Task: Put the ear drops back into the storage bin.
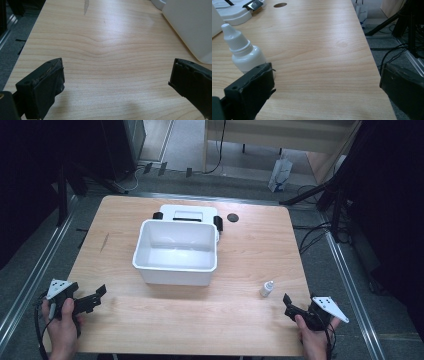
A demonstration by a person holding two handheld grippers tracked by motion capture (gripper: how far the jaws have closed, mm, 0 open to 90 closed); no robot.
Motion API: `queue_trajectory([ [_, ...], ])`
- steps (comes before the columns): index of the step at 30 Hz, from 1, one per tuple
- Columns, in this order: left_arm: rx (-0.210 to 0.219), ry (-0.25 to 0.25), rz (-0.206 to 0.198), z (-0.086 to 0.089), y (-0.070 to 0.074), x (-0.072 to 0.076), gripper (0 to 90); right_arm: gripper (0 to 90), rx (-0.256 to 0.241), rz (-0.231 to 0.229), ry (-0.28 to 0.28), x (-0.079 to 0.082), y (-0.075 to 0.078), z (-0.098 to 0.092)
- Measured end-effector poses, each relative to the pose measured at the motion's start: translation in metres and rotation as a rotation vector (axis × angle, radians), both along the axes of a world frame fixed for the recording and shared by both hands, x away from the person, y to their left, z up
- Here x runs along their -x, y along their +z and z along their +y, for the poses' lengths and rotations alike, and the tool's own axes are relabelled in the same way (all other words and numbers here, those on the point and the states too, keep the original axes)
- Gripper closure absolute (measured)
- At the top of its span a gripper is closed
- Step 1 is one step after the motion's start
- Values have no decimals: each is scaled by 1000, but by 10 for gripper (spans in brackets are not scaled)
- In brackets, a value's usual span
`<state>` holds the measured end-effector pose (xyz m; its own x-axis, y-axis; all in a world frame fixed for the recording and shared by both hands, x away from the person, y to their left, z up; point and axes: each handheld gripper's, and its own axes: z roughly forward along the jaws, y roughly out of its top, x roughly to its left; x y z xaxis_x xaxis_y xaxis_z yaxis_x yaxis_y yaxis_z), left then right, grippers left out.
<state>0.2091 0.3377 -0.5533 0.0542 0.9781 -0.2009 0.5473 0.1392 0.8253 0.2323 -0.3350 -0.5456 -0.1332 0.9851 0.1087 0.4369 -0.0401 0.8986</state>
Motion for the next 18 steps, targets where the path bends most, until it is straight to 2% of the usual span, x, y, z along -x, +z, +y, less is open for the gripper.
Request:
queue_trajectory([
  [5,-4,-2,2,-1,0,0,4,3,-9,4,4,0,0,-1],
  [9,-11,-2,5,-2,0,0,4,19,8,5,2,0,0,0],
  [13,-10,-1,5,-1,0,0,4,42,48,30,48,-1,0,4],
  [18,-11,-3,7,-2,0,0,4,55,68,75,89,-1,2,6],
])
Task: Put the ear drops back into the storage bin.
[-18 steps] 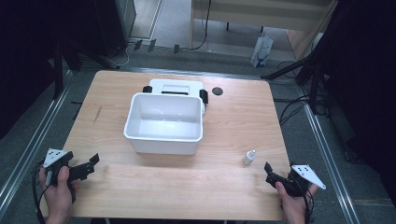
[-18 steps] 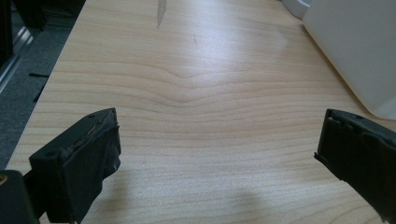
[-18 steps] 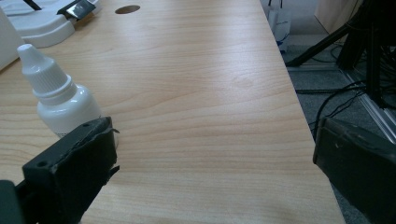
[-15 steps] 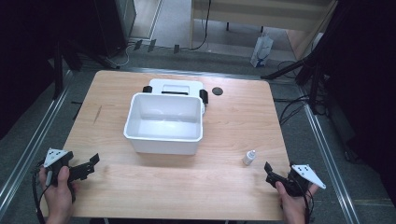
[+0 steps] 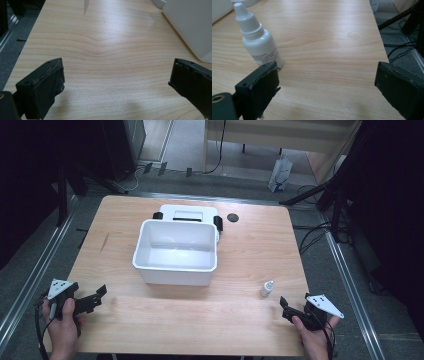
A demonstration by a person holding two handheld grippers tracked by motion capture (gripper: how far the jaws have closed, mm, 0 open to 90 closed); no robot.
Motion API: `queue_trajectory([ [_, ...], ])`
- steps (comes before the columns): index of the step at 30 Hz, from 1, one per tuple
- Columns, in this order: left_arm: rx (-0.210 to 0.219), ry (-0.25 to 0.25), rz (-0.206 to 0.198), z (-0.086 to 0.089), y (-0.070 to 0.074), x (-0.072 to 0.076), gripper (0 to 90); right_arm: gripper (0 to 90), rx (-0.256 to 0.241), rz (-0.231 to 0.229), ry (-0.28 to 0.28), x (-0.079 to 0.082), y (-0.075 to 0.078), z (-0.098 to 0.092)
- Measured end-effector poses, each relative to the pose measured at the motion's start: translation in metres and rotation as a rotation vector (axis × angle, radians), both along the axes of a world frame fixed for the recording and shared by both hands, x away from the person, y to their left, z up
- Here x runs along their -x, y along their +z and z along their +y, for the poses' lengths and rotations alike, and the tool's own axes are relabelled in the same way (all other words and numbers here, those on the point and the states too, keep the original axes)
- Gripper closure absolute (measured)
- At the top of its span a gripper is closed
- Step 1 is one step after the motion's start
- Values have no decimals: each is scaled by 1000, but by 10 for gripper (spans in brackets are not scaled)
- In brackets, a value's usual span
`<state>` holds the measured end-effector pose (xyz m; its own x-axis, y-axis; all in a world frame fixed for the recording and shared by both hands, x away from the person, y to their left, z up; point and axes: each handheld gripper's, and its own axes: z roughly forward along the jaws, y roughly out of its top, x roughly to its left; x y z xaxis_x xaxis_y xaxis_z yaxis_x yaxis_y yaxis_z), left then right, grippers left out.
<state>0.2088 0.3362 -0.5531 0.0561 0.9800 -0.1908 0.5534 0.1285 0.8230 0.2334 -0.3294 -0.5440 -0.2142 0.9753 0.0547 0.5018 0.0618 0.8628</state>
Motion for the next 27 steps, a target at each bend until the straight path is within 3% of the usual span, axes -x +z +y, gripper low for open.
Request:
queue_trajectory([
  [5,5,-4,-4,1,0,0,4,63,24,37,27,-3,5,0],
  [11,15,-5,-4,2,0,-1,4,85,143,125,139,-12,18,5],
  [15,17,-5,-5,2,0,-1,4,93,204,186,233,-18,28,9],
  [19,29,-6,-2,3,0,-1,4,132,267,238,293,-29,37,9],
  [27,37,-4,0,4,-1,-1,4,184,403,400,429,-51,67,27],
])
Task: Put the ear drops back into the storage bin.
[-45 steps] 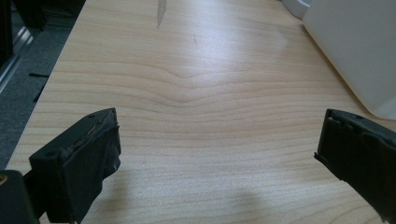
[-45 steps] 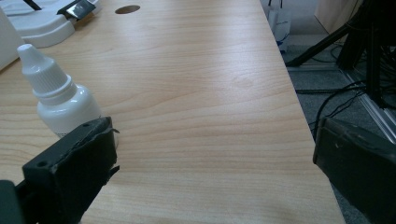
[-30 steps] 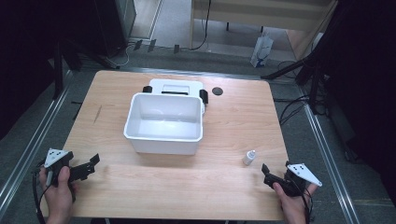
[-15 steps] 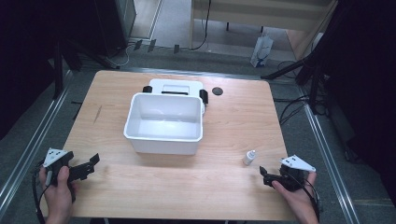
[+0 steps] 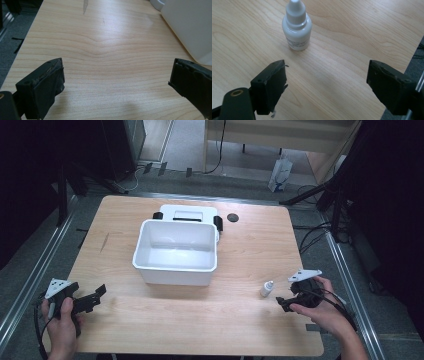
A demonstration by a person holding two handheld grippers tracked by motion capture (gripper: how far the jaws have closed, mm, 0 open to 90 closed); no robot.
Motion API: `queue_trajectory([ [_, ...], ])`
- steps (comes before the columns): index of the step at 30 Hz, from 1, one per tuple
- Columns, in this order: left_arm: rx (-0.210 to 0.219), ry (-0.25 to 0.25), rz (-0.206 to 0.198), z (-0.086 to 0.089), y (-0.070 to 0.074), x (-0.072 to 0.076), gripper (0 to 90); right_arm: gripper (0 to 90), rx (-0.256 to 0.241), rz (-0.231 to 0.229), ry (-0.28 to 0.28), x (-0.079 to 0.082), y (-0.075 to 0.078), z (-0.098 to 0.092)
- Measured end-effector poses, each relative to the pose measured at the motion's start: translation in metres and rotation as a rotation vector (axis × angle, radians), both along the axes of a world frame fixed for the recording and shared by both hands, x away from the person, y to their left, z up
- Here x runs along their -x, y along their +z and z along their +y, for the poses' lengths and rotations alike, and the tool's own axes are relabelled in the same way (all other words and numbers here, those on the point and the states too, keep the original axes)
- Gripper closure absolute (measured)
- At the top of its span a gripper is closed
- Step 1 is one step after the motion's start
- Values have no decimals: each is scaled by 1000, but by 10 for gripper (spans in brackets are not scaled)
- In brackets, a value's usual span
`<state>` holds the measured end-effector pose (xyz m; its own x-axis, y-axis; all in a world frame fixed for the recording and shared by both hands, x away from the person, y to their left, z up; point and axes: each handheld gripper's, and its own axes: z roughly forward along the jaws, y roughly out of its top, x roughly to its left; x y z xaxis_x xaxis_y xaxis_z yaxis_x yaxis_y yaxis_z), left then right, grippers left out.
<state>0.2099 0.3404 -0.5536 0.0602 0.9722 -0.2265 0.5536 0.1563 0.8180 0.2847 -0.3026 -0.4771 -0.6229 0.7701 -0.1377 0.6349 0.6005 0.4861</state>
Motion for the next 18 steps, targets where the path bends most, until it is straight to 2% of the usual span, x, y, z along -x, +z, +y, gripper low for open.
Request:
queue_trajectory([
  [3,5,2,-7,0,0,0,4,265,104,69,33,-10,8,10],
  [5,7,2,-5,0,0,0,4,310,186,150,63,-17,11,18],
  [6,7,2,-5,0,0,0,4,310,186,150,63,-17,11,18],
  [7,7,1,-5,0,0,0,4,349,220,202,76,-21,15,26],
  [10,6,-2,2,0,0,0,4,365,256,259,92,-28,19,39],
  [13,5,0,1,1,0,0,4,430,287,308,89,-35,22,50],
  [18,8,1,-2,1,0,-1,4,495,252,338,49,-47,31,57],
])
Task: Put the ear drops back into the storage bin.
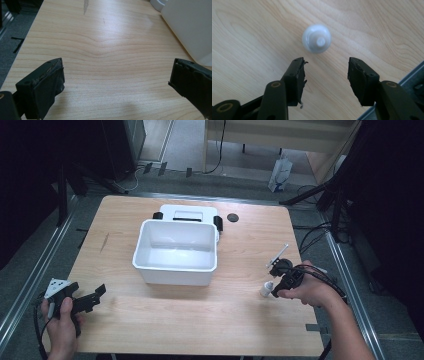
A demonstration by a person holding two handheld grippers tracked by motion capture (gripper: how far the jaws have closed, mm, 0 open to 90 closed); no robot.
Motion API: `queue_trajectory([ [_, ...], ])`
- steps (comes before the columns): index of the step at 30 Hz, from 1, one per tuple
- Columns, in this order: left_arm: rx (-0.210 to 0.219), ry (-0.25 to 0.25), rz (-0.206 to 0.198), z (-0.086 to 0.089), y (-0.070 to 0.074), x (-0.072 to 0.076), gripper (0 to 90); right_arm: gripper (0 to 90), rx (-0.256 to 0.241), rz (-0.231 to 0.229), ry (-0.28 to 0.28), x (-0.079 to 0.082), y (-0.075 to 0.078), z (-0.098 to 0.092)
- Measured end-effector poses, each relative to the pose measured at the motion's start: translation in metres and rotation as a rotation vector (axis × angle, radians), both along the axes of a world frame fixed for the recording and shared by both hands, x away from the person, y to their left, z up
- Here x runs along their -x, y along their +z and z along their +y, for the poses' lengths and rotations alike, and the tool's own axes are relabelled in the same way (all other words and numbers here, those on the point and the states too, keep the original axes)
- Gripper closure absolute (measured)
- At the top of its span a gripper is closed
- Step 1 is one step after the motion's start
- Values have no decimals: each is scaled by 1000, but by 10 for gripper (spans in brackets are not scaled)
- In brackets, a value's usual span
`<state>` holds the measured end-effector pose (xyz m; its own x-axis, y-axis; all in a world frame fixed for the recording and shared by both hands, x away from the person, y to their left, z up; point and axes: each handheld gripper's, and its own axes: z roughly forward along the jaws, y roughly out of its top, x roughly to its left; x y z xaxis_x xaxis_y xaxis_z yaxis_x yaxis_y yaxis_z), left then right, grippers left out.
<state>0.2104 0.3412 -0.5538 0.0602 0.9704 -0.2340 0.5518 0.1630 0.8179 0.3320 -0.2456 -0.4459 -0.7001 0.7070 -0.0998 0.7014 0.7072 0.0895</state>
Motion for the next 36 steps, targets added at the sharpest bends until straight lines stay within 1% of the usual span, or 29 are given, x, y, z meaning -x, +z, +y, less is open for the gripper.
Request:
queue_trajectory([
  [1,0,-1,1,0,0,0,4,521,-18,18,-14,-4,3,3],
  [2,-1,-1,0,0,0,0,4,521,-18,18,-14,-4,3,3],
  [3,0,-2,1,0,0,0,4,542,-37,36,-25,-7,5,6],
  [4,0,-2,1,0,0,0,4,542,-37,36,-25,-7,5,6],
  [5,0,-2,1,0,0,0,4,547,-47,53,-21,-8,6,9],
  [7,-1,-2,1,0,0,0,4,568,-41,55,-25,-10,4,12],
  [8,-1,-2,1,0,0,0,4,571,-23,55,-26,-11,4,13],
  [9,-1,-2,1,0,0,0,4,576,-18,52,-32,-12,3,14],
  [10,-1,-2,1,0,0,0,4,576,-18,52,-32,-12,3,14],
  [11,0,-2,1,0,0,0,4,597,-24,60,-47,-15,3,16],
  [12,0,-2,1,0,0,0,4,597,-24,60,-47,-15,3,16],
  [13,0,-1,2,0,0,0,4,616,-34,61,-57,-17,3,16],
  [17,1,-1,2,0,0,0,4,630,-36,60,-73,-20,1,18],
  [20,2,-1,1,0,0,0,4,639,-30,61,-75,-20,-1,18],
  [22,2,-1,2,0,0,-1,4,677,-39,58,-73,-21,-3,17],
  [23,1,-1,2,0,0,0,4,710,-51,55,-83,-21,-4,18],
  [26,2,-1,1,0,0,0,4,712,-53,57,-87,-22,-6,17],
  [27,3,0,1,0,0,0,4,715,-62,60,-98,-23,-6,17],
  [29,1,-1,1,0,0,0,4,716,-63,66,-106,-23,-6,18],
  [31,1,-1,1,0,0,0,4,718,-54,69,-105,-24,-5,18],
  [33,1,-1,1,0,0,0,4,719,-69,49,-96,-25,1,19],
  [34,1,-1,1,0,0,0,4,720,-85,37,-97,-26,4,19],
  [35,0,-1,1,0,0,0,4,720,-85,37,-97,-26,4,19],
  [36,-1,-2,1,0,0,0,4,720,-93,31,-97,-28,7,19],
])
